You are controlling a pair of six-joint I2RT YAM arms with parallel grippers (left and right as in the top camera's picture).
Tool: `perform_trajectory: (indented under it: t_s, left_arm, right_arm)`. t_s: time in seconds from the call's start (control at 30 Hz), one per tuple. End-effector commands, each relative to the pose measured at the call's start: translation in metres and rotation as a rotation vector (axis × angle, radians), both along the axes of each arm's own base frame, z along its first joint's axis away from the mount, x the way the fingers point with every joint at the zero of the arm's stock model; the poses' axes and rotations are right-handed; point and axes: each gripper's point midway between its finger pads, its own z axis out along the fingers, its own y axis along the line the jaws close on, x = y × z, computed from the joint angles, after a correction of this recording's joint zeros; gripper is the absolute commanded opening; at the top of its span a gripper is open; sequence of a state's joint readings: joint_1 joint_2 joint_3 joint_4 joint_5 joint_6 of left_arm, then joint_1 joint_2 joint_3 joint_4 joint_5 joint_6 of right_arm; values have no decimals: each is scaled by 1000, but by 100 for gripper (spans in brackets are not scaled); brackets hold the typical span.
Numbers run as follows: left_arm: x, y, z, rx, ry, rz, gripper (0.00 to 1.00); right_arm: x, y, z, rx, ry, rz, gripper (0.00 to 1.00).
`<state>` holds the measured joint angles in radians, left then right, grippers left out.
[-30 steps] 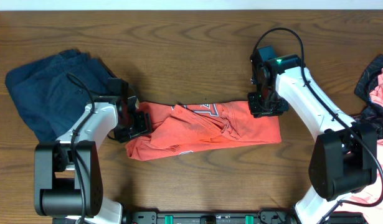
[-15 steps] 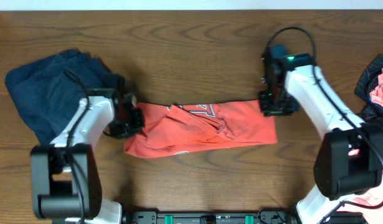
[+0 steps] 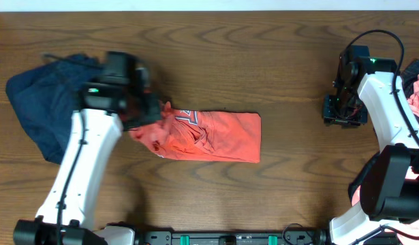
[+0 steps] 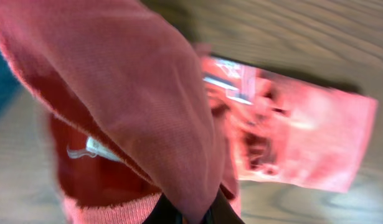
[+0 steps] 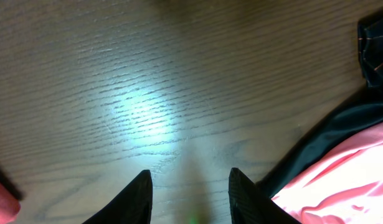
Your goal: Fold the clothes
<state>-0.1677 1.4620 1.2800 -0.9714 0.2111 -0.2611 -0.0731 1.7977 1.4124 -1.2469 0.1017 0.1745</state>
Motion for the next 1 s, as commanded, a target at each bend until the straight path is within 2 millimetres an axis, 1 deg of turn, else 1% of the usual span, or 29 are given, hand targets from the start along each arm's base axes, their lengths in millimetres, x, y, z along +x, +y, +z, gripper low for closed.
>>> perform_trajectory:
  t_s: [0.0, 0.1, 0.2, 0.27, 0.33, 0.43, 0.5, 0.6, 0.63, 0.67, 0.7, 0.73, 0.8, 0.87, 0.9, 0.93, 0.97]
  left_arm:
    - [-5, -55, 5, -67, -9, -87, 5]
    - [-8, -101, 3, -95, -37, -179, 6]
    - [-12, -144, 3, -134, -75, -251, 6]
    - [-16, -167, 0, -151, -90, -297, 6]
    - [-22, -186, -7, -162, -81, -322, 6]
    - [-29, -212, -23, -164, -65, -371, 6]
    - [-31, -225, -33, -168, -57, -387, 8]
    - [-36, -246, -48, -188, -37, -398, 17]
    - [-40, -254, -51, -209, -31, -420, 29]
    - [-44, -262, -52, -232, -24, -441, 38]
    - [-47, -268, -50, -255, -23, -462, 47]
    - [-48, -271, -46, -272, -31, -488, 51]
    - [-45, -273, -30, -298, -71, -533, 52]
    - [-34, -263, -2, -307, -141, -549, 52]
    - [-27, -252, 17, -305, -193, -552, 52]
    - [-21, -244, 28, -295, -223, -540, 53]
    - [-12, -226, 41, -267, -263, -498, 53]
  right_arm:
    - [0, 2, 6, 5, -15, 20, 38]
    - [0, 4, 6, 21, -17, 20, 38]
    - [0, 6, 6, 31, -17, 20, 38]
    - [-1, 6, 6, 31, -14, 20, 38]
    - [-1, 6, 6, 31, -13, 20, 38]
    - [-1, 6, 6, 31, -13, 20, 39]
    - [-2, 6, 6, 32, -10, 19, 39]
    - [-4, 6, 6, 33, -3, 19, 39]
    - [-4, 6, 6, 33, -1, 20, 39]
    - [-5, 7, 6, 34, 1, 20, 39]
    - [-5, 8, 6, 40, 2, 20, 40]
    - [-5, 10, 6, 56, 3, 30, 40]
    - [-5, 18, 5, 102, 1, 59, 41]
    - [-4, 24, 6, 140, -2, 78, 41]
    - [-4, 28, 6, 164, -5, 92, 41]
    - [-4, 30, 6, 178, -6, 103, 41]
    - [-4, 33, 6, 195, -8, 116, 41]
